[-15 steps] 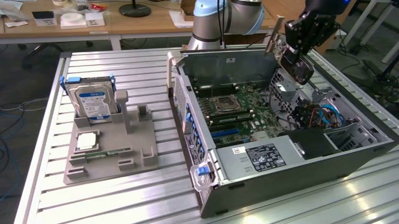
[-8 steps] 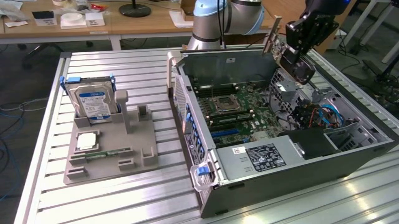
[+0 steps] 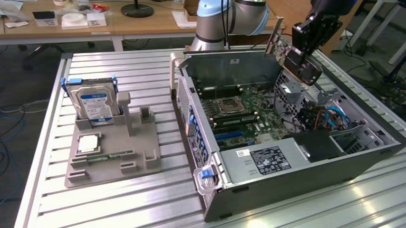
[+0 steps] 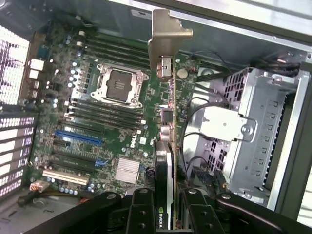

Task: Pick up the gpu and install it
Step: 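Insert the gpu into the slot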

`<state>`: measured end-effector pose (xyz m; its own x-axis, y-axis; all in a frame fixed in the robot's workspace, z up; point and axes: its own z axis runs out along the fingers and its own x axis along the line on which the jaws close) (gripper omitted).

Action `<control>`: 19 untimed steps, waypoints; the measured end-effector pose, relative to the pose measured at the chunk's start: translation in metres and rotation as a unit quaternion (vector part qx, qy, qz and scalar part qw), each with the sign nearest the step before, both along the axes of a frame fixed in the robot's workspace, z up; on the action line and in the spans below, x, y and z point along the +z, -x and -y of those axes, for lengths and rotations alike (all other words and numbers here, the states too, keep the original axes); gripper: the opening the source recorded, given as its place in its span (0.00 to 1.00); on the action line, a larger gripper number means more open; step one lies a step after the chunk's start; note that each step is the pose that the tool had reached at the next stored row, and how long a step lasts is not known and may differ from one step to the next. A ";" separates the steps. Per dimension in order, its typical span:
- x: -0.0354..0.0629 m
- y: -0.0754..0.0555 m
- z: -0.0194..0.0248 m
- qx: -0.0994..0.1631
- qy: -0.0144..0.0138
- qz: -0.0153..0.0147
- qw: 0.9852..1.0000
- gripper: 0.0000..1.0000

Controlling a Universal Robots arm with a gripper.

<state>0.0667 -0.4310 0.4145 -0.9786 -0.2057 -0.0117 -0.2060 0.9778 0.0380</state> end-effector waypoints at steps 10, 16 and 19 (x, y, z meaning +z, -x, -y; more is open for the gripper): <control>-0.0003 0.000 0.0000 0.053 0.000 0.000 0.999 0.27; -0.0004 0.000 0.0000 0.082 0.000 0.000 0.997 0.27; -0.0005 0.000 0.0000 0.096 0.000 0.000 0.995 0.27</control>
